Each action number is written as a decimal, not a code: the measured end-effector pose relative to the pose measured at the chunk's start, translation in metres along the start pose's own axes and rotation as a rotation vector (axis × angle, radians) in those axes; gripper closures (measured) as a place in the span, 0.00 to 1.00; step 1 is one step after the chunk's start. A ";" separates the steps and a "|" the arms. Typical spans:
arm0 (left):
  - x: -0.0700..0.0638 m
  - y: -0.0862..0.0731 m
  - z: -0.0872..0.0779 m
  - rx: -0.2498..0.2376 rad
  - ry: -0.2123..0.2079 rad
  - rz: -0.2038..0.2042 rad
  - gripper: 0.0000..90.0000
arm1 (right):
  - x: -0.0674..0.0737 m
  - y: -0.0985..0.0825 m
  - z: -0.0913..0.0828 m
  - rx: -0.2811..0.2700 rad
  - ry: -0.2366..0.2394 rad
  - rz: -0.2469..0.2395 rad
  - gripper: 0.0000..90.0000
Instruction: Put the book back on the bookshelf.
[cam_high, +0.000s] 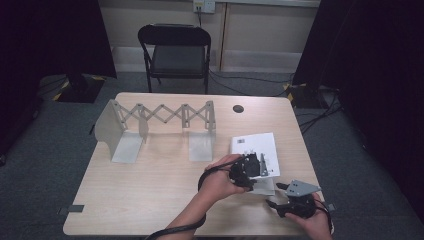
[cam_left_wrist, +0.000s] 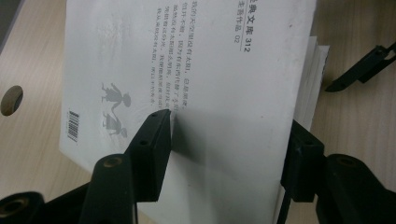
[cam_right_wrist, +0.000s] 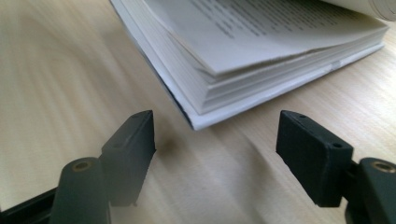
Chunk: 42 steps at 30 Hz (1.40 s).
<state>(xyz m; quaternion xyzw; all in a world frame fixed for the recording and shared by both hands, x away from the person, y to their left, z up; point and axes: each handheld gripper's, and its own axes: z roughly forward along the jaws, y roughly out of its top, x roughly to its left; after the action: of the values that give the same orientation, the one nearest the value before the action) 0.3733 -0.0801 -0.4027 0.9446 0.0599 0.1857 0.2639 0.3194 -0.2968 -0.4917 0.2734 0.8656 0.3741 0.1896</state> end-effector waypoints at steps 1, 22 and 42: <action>0.000 0.001 0.000 0.002 -0.001 -0.001 0.48 | 0.000 0.000 0.002 0.004 -0.011 -0.009 0.32; 0.008 0.006 -0.003 0.022 -0.029 -0.014 0.49 | -0.011 0.005 0.016 -0.059 -0.089 -0.051 0.40; 0.000 0.023 -0.021 0.052 -0.039 -0.007 0.54 | 0.001 0.019 -0.006 -0.136 -0.146 -0.172 0.39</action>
<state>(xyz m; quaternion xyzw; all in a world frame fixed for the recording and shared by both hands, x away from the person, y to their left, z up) 0.3650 -0.0892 -0.3742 0.9544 0.0630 0.1646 0.2409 0.3219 -0.2885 -0.4740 0.2110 0.8425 0.3934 0.3015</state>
